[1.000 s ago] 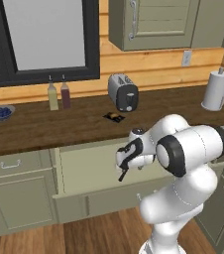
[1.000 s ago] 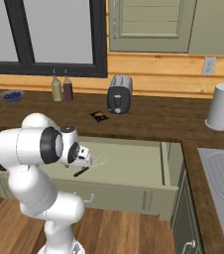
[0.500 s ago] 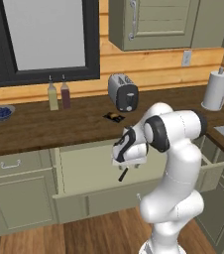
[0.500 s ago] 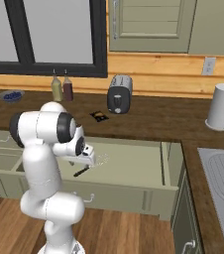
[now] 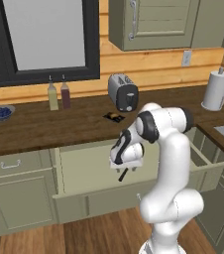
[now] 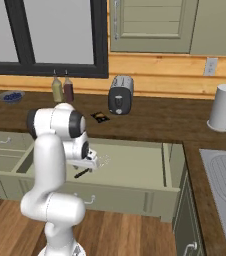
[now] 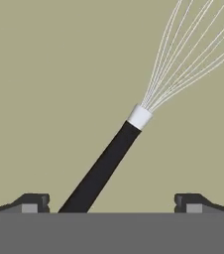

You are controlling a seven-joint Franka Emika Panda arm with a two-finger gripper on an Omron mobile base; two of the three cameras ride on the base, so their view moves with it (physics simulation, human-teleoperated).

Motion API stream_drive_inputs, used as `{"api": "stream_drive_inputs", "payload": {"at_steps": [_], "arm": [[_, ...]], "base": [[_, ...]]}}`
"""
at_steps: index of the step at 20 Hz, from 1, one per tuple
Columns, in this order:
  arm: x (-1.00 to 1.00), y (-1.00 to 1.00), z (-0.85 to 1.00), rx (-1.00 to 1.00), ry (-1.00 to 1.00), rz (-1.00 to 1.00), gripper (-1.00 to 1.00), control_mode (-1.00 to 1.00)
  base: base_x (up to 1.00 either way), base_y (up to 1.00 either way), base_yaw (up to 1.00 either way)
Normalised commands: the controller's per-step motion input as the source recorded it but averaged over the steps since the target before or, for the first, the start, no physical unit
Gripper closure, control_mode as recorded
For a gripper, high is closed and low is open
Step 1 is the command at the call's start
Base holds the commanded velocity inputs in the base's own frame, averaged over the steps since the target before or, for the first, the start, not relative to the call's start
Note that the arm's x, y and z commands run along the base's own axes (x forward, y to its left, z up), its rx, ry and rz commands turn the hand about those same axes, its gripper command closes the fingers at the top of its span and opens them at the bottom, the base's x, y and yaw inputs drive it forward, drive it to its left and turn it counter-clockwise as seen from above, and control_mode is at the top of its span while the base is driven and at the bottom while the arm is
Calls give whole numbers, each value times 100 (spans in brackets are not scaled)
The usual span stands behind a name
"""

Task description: Pick the whisk from the drawer and place it on the counter.

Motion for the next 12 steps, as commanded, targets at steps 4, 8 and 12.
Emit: {"api": "stream_drive_inputs", "payload": {"at_steps": [4,8,12], "arm": [[42,0,-45,0,0,0,-100,-100],[40,0,-44,0,0,0,-100,-100],[21,4,-46,0,0,0,100,-100]], "base": [[0,0,0],[0,0,0],[0,0,0]]}}
